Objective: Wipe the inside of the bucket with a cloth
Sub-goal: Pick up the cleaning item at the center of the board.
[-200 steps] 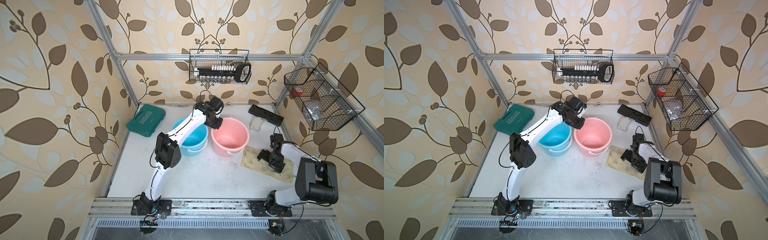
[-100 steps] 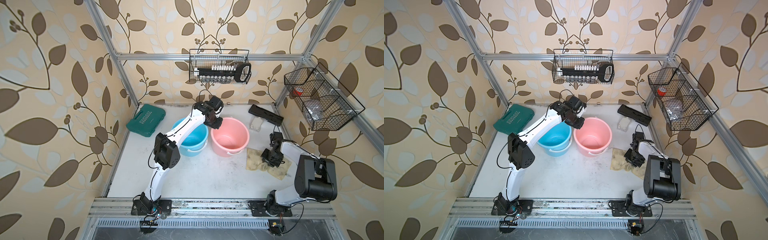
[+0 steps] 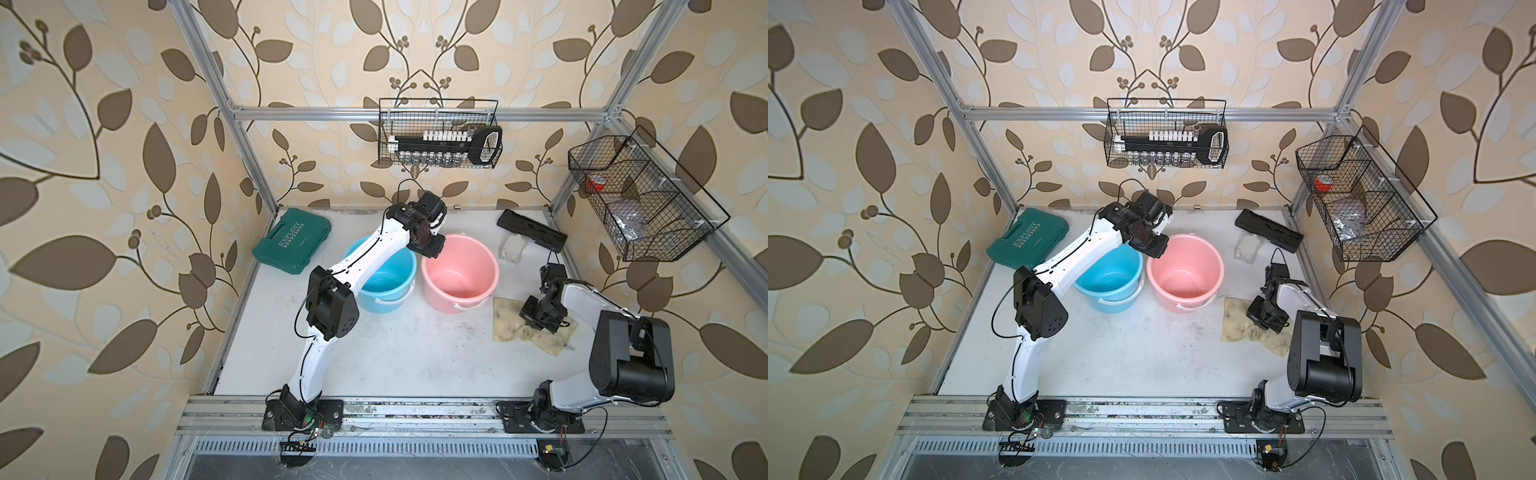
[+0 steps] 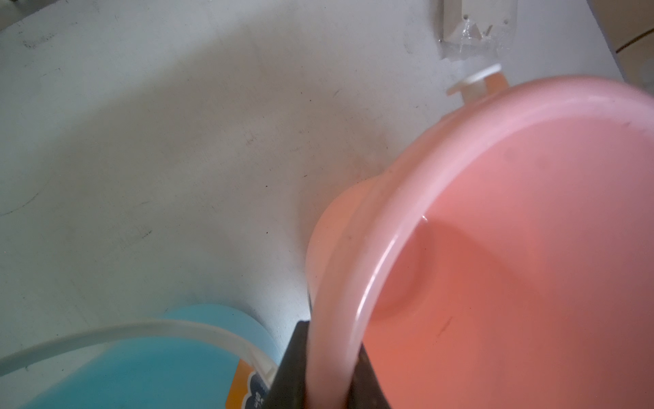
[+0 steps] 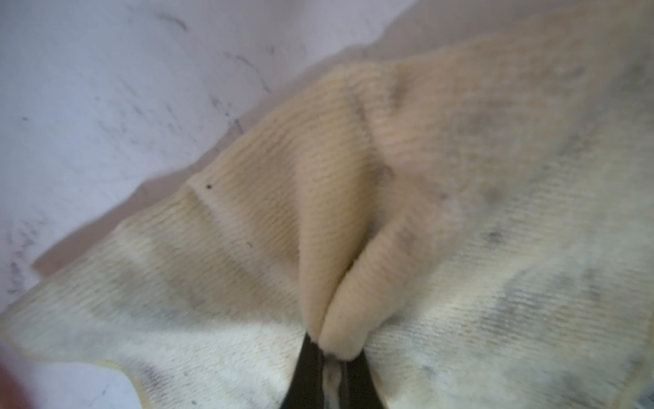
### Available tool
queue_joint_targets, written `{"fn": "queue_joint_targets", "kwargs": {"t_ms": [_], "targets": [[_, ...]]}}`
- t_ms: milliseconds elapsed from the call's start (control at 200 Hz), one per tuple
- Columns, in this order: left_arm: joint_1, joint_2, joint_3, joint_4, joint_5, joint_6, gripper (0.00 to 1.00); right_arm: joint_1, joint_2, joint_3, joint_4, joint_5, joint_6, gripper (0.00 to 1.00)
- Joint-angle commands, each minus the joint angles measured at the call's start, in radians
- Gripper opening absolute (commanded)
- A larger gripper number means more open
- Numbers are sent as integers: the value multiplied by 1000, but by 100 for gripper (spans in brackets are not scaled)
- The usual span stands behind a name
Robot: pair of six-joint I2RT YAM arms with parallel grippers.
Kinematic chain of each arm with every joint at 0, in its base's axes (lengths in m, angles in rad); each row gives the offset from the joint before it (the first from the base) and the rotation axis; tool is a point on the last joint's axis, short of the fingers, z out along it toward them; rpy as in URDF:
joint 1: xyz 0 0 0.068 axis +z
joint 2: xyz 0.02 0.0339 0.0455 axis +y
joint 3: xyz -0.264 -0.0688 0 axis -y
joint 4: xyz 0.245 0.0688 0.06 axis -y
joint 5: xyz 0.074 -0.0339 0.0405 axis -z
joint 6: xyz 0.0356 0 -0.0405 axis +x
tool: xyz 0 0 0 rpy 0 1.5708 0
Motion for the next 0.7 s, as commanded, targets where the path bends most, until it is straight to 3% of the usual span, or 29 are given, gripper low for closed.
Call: {"fn": "queue_joint_targets", "kwargs": {"t_ms": [0,330,555,695], "targets": [[-7,-99,0,35,-1,-25,0,4,-95,-20,23,-97,-47,0],[-35,-165,-37,100,-106,-35,0,4,-413,73,-39,-290,-116,0],[-86,-240,-166,227,-195,-14,0,4,-678,156,-89,-473,-174,0],[-113,-244,-218,247,-263,-25,0,14,-759,227,-130,-550,-202,0]]}}
